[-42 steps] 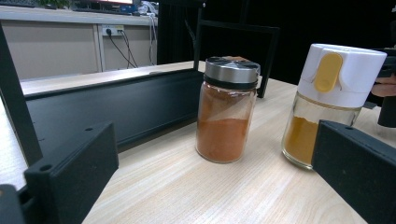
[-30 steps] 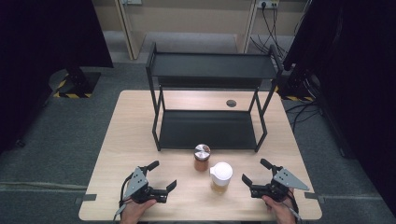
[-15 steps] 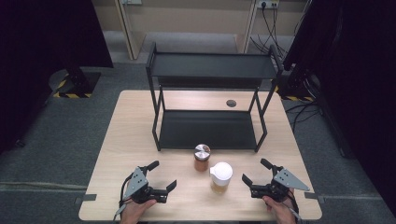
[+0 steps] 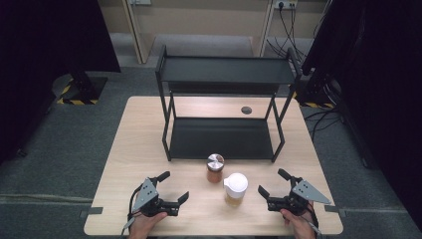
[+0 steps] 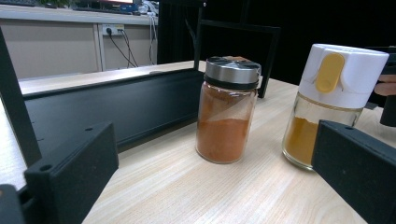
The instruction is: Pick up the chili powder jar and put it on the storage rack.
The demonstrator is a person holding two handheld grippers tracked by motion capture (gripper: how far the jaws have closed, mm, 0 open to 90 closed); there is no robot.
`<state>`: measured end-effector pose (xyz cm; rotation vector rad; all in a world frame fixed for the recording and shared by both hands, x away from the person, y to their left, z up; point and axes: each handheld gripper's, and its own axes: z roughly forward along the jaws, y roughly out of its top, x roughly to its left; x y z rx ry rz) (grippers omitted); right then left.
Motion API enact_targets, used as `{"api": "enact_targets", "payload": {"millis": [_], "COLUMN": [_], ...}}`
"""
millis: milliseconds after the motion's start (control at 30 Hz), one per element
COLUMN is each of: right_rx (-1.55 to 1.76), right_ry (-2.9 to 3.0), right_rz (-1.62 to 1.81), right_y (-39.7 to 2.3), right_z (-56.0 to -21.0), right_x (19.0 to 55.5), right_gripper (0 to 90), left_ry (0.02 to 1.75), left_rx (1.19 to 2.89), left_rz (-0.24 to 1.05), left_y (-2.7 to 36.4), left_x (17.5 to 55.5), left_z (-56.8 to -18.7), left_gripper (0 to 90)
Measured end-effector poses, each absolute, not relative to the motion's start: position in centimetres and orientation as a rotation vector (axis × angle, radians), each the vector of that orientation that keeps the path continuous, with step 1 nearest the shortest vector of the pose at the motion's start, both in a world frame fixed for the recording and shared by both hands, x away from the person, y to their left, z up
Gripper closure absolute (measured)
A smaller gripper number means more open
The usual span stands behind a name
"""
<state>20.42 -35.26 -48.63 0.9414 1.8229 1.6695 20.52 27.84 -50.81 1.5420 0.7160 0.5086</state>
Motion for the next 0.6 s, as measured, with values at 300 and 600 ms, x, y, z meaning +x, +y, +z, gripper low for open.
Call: {"api": "enact_targets", "payload": {"millis": [300,600], "right_rx": [0.952,0.949], "right_ry": [1.816,1.812], "right_rz": [1.676,1.681], "right_y": [-35.3,-35.3], "right_z": [-48.7,-48.7], "right_x": [20.5,20.5], "right_gripper": [0.4,0.4], "left_ry": [0.716,0.691], "left_rx": [1.542,1.567], "left_rz": [0.5,0.506], "left_y": [27.3,27.0], "left_x": [20.8,21.6], "left_z": [-49.9,-49.0], "left_gripper": [0.3,0.3]}}
